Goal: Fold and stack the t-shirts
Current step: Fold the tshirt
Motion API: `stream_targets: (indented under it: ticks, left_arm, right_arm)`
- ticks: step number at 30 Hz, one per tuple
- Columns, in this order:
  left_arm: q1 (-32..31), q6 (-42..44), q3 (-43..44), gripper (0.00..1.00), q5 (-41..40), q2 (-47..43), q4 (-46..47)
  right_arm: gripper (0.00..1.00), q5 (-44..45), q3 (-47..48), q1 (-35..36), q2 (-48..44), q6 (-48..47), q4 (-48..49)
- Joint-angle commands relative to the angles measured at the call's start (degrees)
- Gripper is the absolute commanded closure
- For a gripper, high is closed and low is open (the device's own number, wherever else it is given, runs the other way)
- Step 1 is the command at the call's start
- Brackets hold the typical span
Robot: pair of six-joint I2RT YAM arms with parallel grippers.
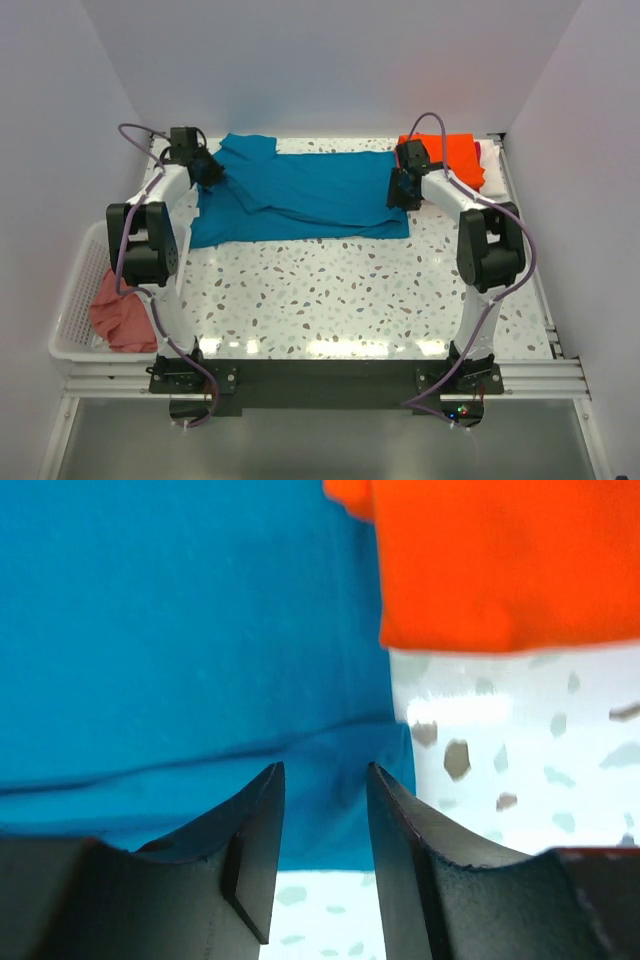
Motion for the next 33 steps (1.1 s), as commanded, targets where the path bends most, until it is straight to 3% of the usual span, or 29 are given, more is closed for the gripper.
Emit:
stream_targets:
  ticks: [1, 16, 19, 20, 25, 28, 33]
  left_arm:
    - [0.62, 1.17, -0.27, 1.0, 1.25, 1.01, 3.32]
    - [0.62, 1.0, -0.89, 1.0, 1.78, 1.19, 3.85]
    - [0.62, 1.0, -0.89, 1.0, 1.78, 1.1, 3.85]
    - [0.62, 1.0, -0.89, 1.0, 1.78, 1.01, 3.94]
    - [0.71, 1.17, -0.89, 1.0, 1.87, 0.93, 3.85]
    - [0.8, 1.26, -0.89, 1.0, 1.95, 0.75, 3.85]
    - [1.23, 1.43, -0.98, 1.0, 1.87, 0.31, 3.76]
  right_arm:
    - [0.56, 0.18, -3.12, 0.39, -6.12, 0.89, 0.9]
    - [0.54, 0.71, -7.08, 2.76, -6.56, 3.09, 2.05]
    - [0.61, 0.97, -6.99, 2.85, -6.48, 3.18, 2.13]
    - [0.69, 1.15, -6.9, 2.76, -6.3, 3.35, 2.13]
    - [0.91, 0.8, -4.19, 2.76, -4.9, 3.18, 1.17]
    - [0.97, 0.19, -2.26, 2.5, -3.58, 3.18, 0.73]
    - [1.0, -1.83, 0.3, 1.36, -1.82, 3.44, 0.38]
